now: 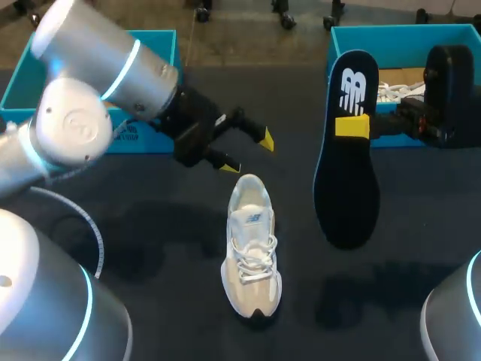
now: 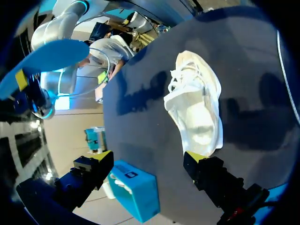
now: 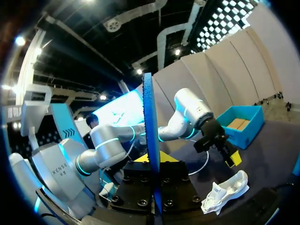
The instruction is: Take the shoe out of the shoebox, open the shoe tongue, remove and reinsert the insole, then place the shoe into the shoebox
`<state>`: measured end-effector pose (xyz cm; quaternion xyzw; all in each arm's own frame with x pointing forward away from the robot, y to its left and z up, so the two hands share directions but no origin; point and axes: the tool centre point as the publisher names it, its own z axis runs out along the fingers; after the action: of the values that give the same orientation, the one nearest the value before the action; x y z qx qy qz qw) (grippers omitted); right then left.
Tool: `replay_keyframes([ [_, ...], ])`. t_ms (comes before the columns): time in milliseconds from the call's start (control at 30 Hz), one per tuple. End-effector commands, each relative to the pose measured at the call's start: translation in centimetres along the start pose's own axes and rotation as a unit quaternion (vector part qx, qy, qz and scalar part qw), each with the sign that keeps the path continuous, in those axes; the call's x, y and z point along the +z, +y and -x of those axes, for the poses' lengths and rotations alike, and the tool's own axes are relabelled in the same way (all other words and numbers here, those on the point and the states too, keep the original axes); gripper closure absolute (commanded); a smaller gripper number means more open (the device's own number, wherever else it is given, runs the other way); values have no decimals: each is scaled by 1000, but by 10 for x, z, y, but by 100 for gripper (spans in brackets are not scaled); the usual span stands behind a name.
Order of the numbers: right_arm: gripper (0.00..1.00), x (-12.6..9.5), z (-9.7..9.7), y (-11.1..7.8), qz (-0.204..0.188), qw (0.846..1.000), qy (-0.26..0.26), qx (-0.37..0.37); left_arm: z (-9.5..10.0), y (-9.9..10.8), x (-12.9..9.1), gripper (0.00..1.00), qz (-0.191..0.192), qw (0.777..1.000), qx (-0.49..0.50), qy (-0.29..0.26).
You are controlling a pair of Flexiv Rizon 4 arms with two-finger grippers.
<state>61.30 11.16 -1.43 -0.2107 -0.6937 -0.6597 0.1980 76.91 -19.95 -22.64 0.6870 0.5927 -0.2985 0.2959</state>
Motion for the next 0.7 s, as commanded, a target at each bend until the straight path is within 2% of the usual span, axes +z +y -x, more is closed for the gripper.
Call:
replay_keyframes([
  [33,100,5,39,22,-12,999,26,15,-6,-14,-1,0,37,989,7,-145],
  [133,100,4,54,31,-4,999,33,27,-3,-10,-1,0,40,984,2,-174],
  [267,100,2,74,39,24,998,28,50,2,2,-6,0,27,968,-24,-247],
  [333,100,2,74,39,24,998,28,50,6,9,-10,0,12,960,-37,-276],
  [700,100,2,74,39,24,998,28,50,6,9,-10,0,12,960,-37,-276],
])
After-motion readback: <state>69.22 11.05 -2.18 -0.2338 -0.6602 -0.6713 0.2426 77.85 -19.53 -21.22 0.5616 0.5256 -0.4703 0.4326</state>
